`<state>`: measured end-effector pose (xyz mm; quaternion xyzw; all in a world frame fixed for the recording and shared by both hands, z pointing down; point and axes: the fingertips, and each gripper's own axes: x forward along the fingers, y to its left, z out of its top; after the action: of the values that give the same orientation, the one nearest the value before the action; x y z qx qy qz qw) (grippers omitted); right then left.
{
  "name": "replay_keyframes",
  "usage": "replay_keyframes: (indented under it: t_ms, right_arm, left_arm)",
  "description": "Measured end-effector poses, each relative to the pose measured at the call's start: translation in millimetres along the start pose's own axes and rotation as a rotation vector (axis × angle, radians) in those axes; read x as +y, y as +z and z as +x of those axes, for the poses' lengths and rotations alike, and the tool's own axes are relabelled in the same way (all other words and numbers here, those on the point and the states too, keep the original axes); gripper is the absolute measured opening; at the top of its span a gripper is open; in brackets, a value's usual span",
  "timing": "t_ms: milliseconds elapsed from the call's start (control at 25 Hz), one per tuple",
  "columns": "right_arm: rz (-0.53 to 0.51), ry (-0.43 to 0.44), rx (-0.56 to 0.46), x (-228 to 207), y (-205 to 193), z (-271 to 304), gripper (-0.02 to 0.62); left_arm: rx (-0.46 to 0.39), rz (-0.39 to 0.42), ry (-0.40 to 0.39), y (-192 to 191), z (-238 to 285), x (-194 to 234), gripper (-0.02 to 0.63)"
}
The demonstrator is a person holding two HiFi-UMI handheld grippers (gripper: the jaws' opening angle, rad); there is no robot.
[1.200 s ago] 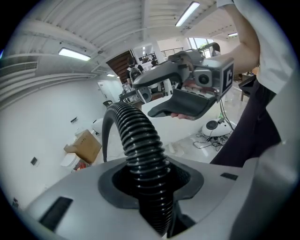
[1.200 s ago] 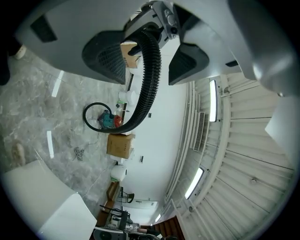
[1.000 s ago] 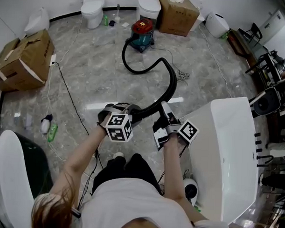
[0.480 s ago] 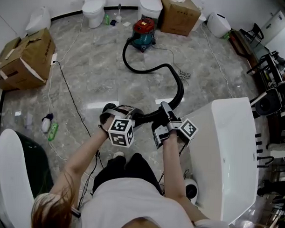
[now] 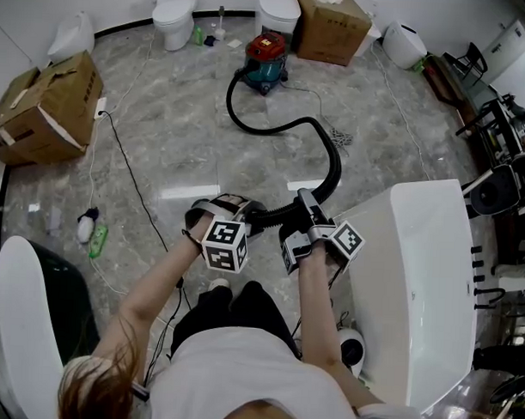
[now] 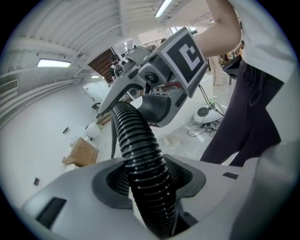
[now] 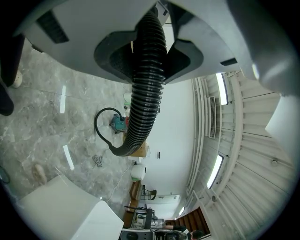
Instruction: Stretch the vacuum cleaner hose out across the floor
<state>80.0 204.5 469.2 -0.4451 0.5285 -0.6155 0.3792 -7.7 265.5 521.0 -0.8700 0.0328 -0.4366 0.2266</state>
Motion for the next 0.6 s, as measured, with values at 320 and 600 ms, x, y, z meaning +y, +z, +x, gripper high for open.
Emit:
replay_keyframes:
  t_ms: [320, 600]
  right_arm:
    - [0.052, 0.020, -0.039, -7, 9, -1, 0.176]
    - [0.030, 0.021, -0.090, -7, 23, -2, 0.176]
  left_arm:
    - [-0.010, -0.034, 0.046, -2, -18, 12, 0.265]
    - [-0.190, -0.338, 0.082, 3, -60, 33, 0.267]
